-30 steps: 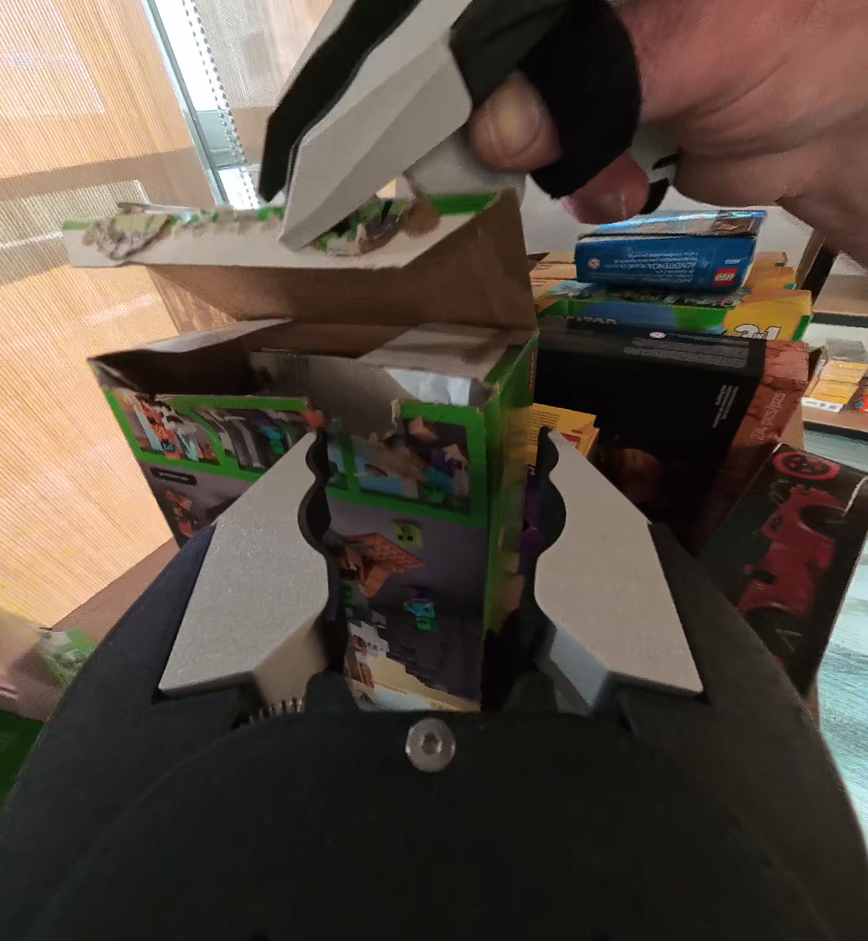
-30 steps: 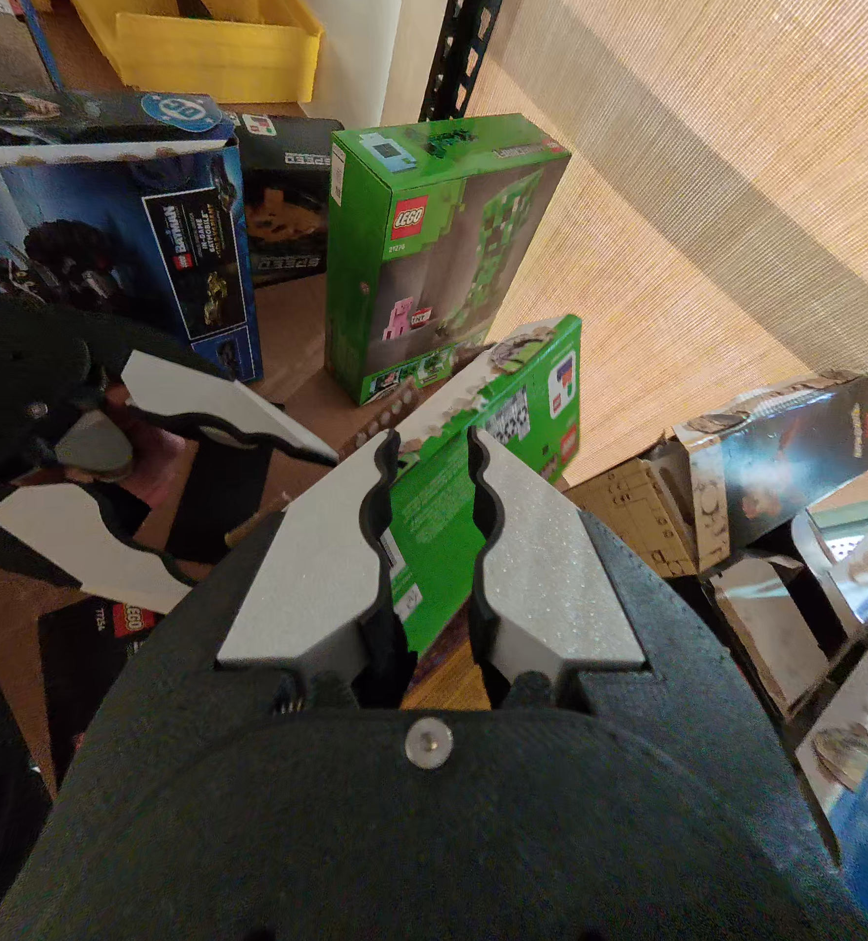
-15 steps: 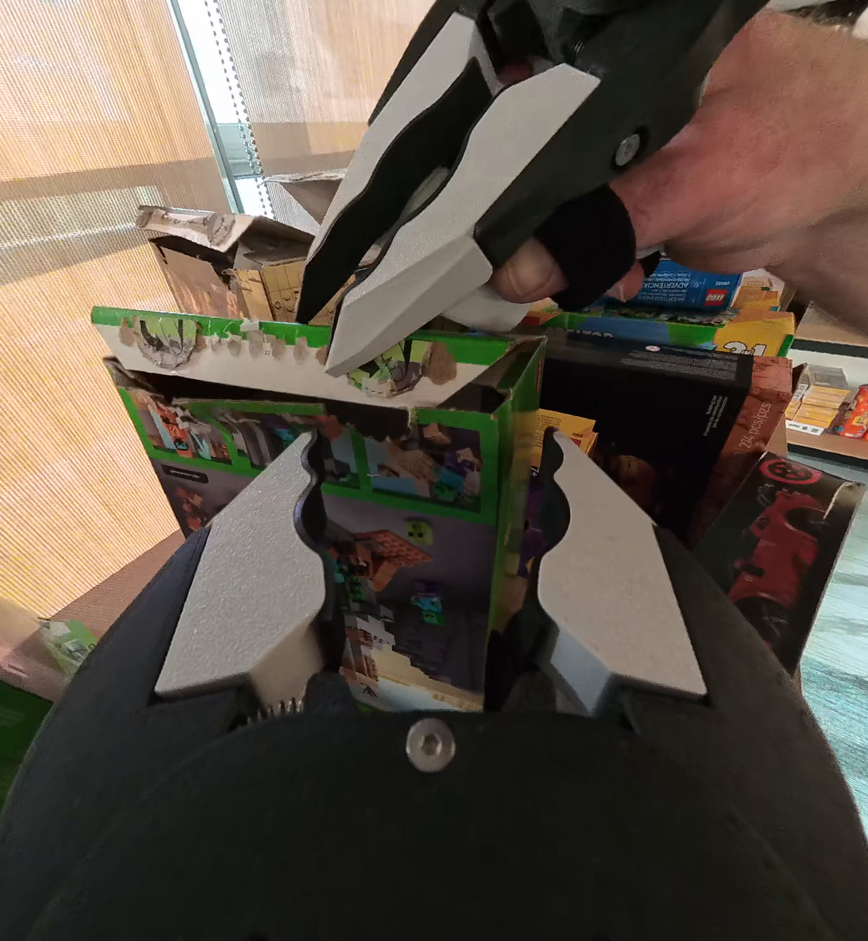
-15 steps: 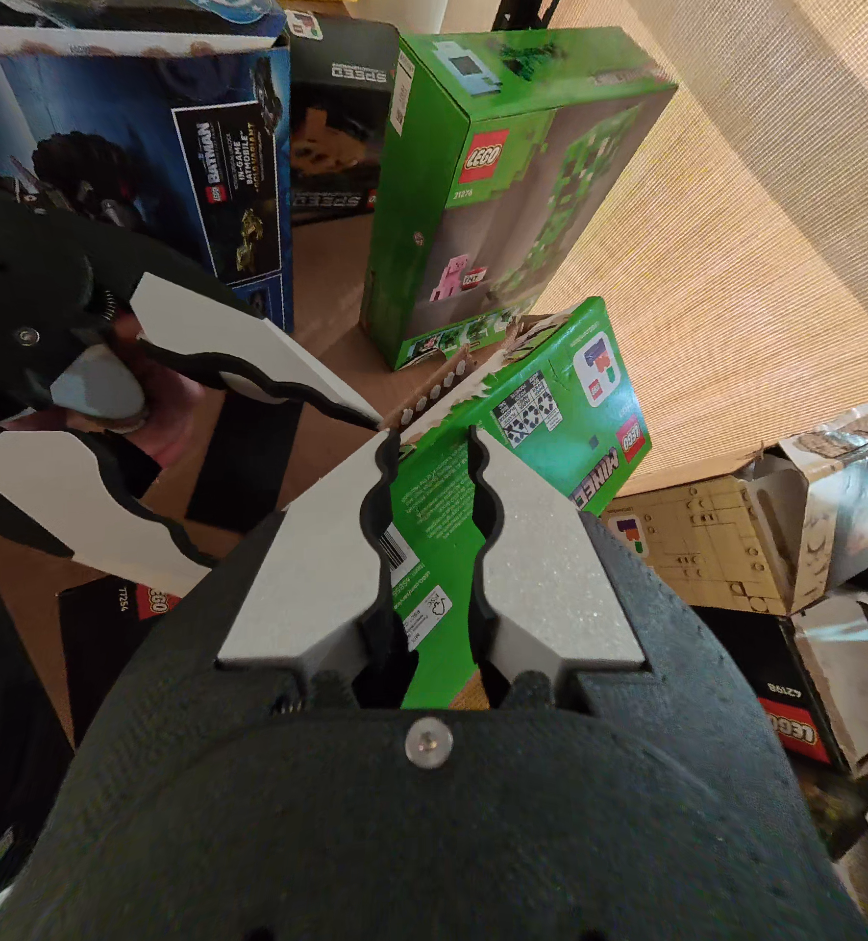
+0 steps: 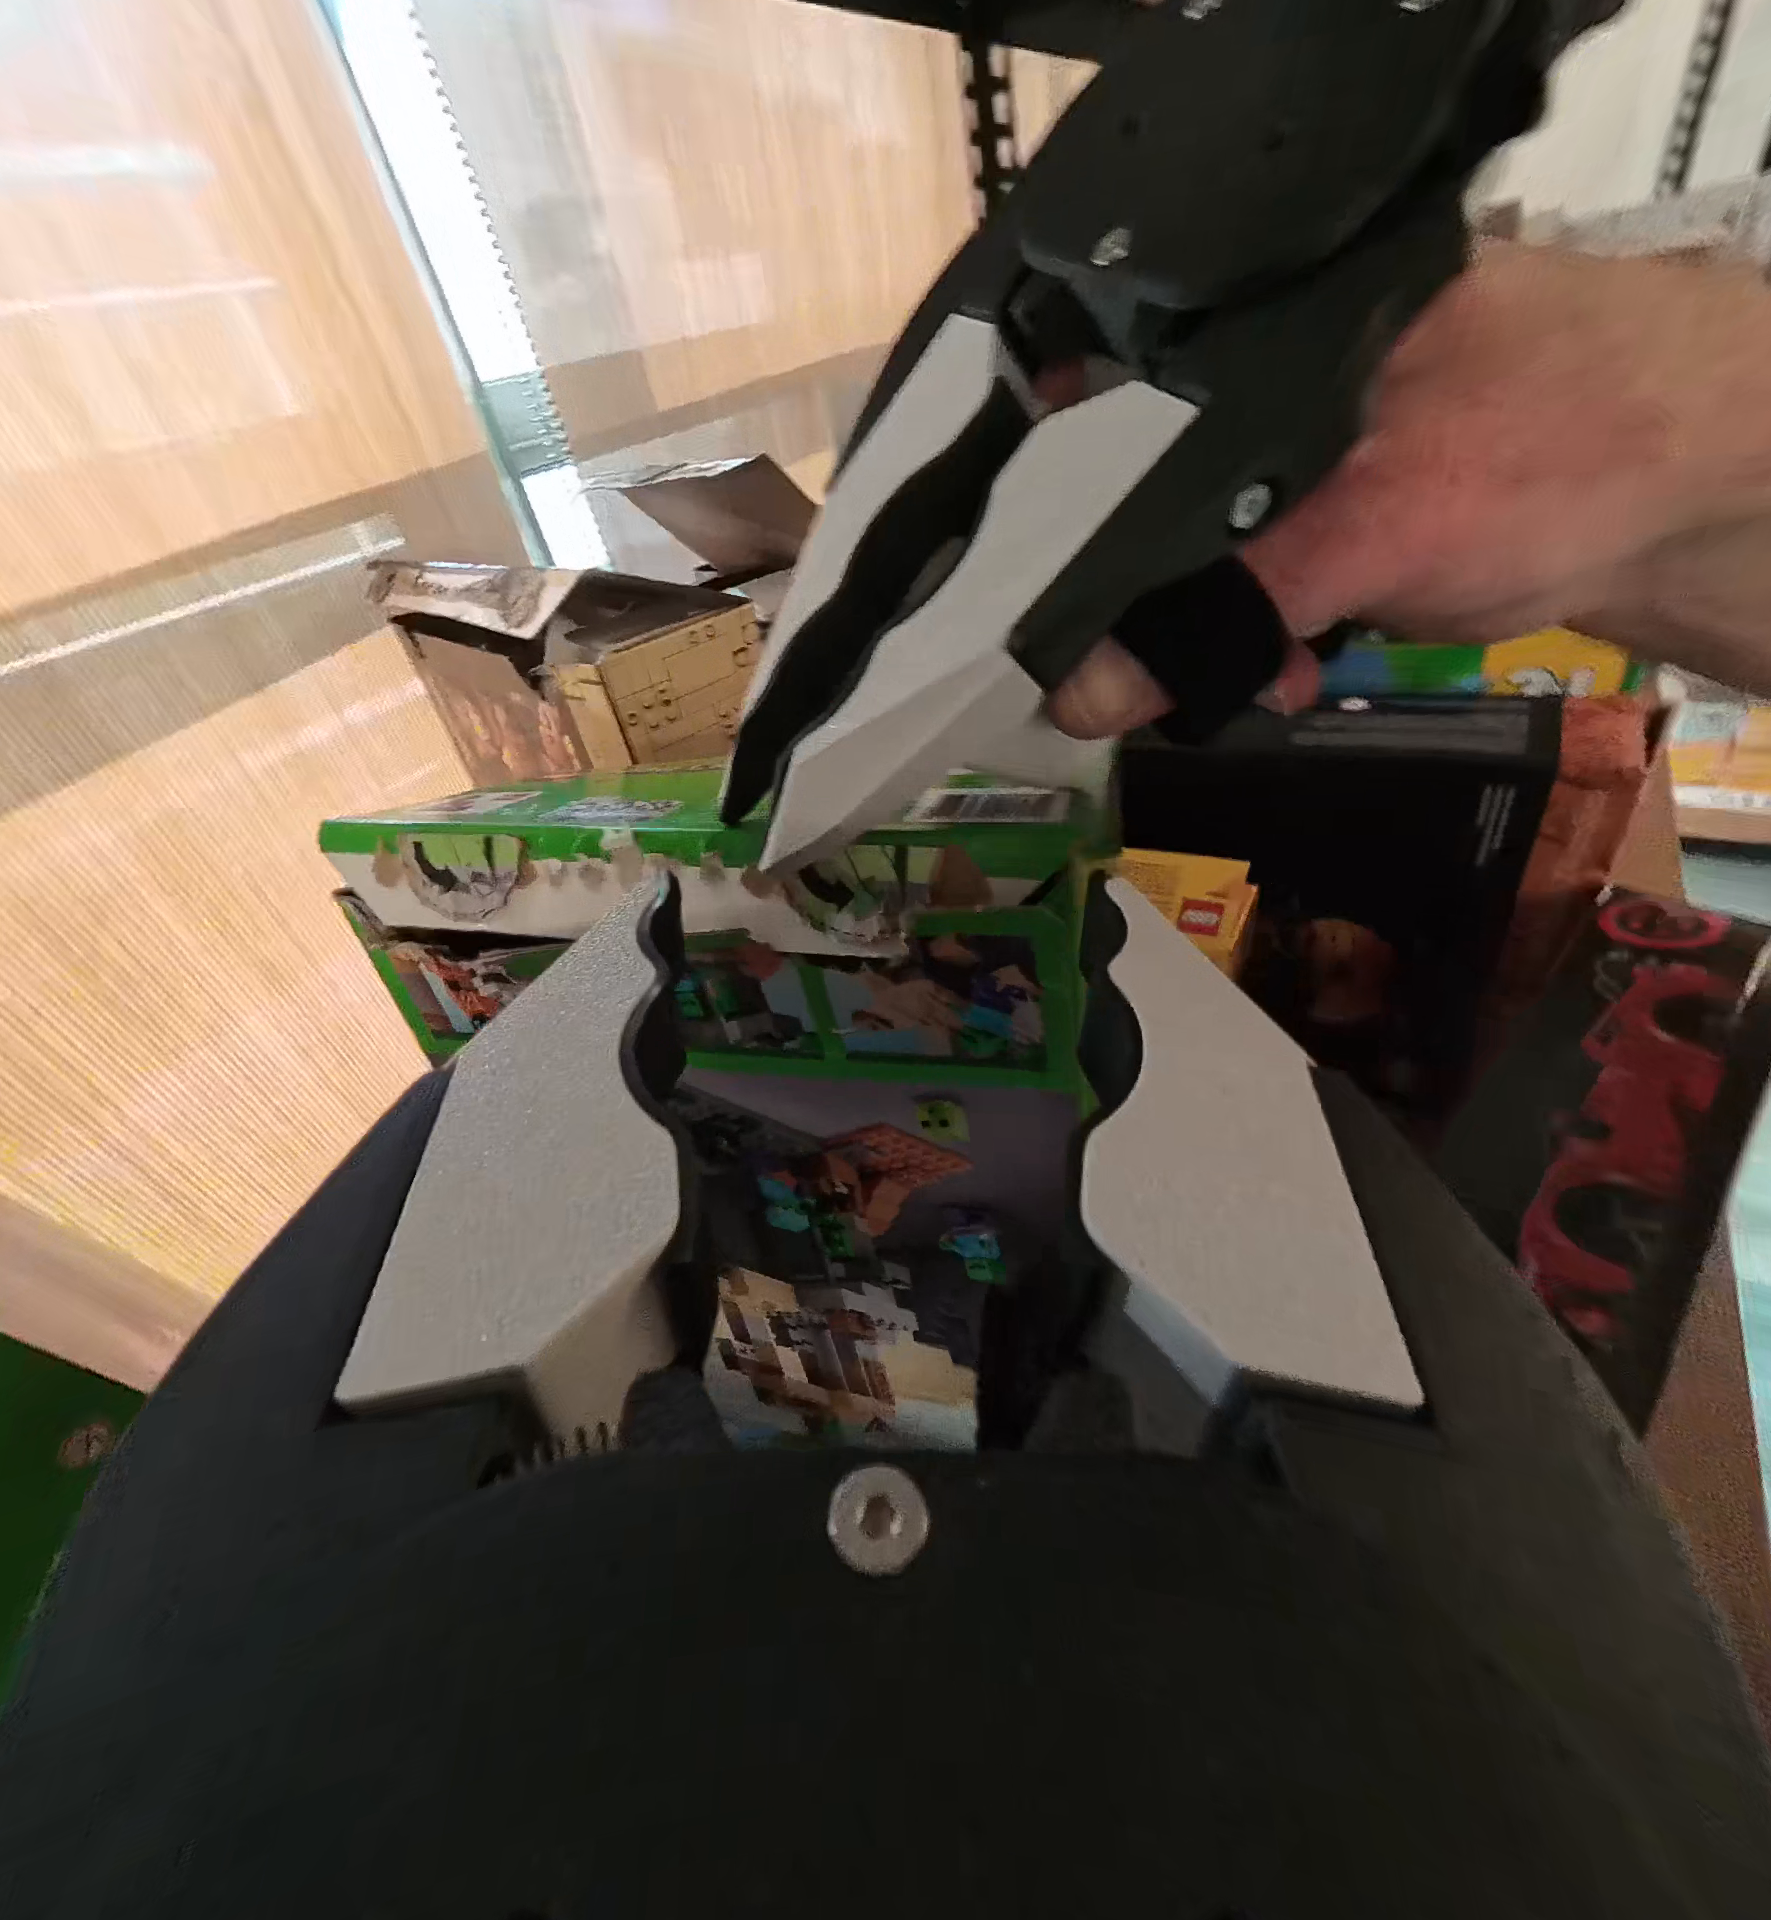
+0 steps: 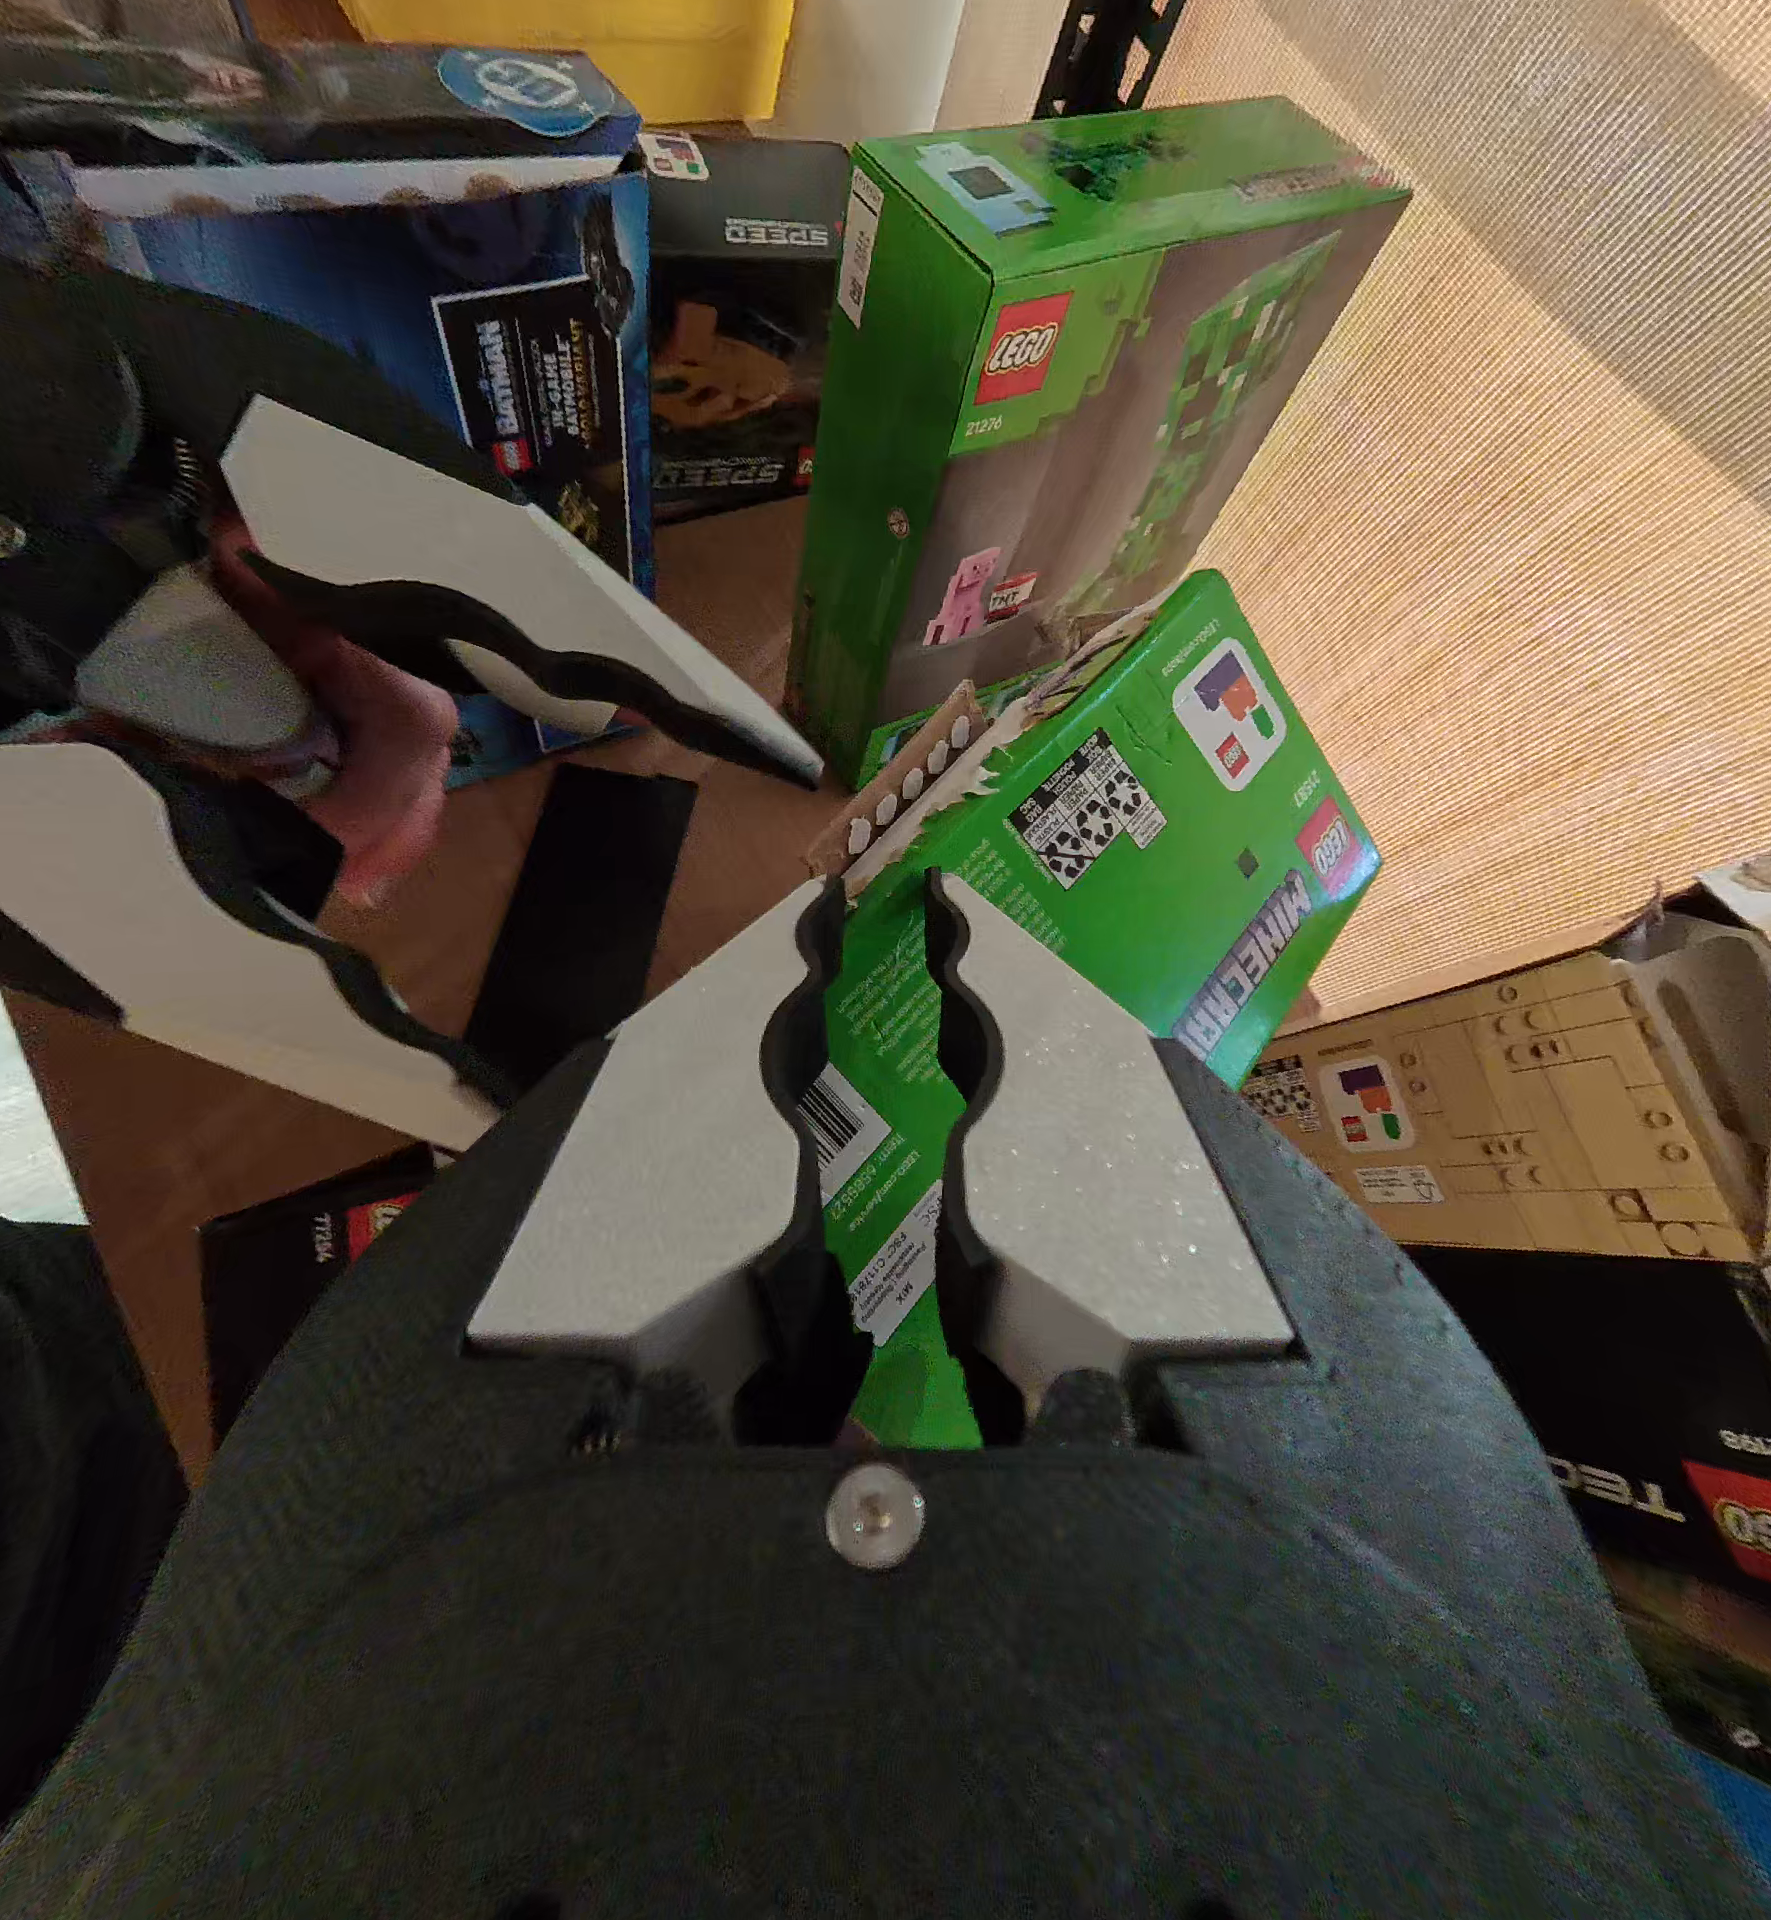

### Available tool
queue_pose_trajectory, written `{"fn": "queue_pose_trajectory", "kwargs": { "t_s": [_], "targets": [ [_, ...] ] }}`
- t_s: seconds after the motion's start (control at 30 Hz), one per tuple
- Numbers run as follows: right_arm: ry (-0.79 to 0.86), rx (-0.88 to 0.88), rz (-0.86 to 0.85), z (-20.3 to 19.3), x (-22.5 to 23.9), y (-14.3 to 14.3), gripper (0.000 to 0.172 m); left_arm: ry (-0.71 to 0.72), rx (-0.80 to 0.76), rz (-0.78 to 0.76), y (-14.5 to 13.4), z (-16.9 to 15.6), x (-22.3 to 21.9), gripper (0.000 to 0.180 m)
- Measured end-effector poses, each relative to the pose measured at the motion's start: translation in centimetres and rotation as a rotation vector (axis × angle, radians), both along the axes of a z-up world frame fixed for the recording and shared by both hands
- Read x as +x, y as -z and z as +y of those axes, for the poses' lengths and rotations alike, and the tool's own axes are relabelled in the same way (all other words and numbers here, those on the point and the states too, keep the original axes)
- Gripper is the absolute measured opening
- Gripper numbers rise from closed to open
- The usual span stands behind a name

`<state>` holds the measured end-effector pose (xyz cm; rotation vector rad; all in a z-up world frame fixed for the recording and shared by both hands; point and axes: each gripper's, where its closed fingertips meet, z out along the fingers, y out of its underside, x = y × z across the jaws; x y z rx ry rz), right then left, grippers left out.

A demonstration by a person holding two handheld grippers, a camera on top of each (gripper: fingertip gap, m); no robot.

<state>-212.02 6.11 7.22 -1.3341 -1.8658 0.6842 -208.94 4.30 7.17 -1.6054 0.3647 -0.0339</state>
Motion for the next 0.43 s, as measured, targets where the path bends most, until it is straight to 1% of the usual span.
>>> {"fn": "queue_pose_trajectory", "kwargs": {
  "t_s": [0.03, 0.1, 0.2, 0.27, 0.37, 0.43],
  "targets": [
    [-0.008, 0.024, 0.004, 0.0, 0.1, 0.0, 0.013, 0.022, -0.003, 0.017, 0.1, -0.2, 0.4, 0.075],
    [-0.011, 0.025, 0.007, -0.2, 0.1, 0.0, 0.013, 0.025, -0.031, 0.016, 0.5, 0.0, 0.4, 0.071],
    [-0.047, 0.006, 0.054, -1.1, 0.1, -1.1, 0.013, 0.046, -0.035, 0.013, 0.8, -0.1, 0.4, 0.067],
    [-0.05, 0.003, 0.051, -1.3, 0.1, -1.2, 0.014, 0.059, -0.034, 0.021, 0.9, -0.3, 0.6, 0.067],
    [-0.004, 0.071, 0.078, -0.7, 0.1, -2.0, 0.027, 0.052, -0.045, 0.042, 1.0, -0.3, 0.6, 0.068],
    [0.03, 0.078, 0.054, -0.5, 0.4, -2.0, 0.037, 0.05, -0.042, 0.046, 1.0, -0.5, 0.6, 0.068]
  ]
}}
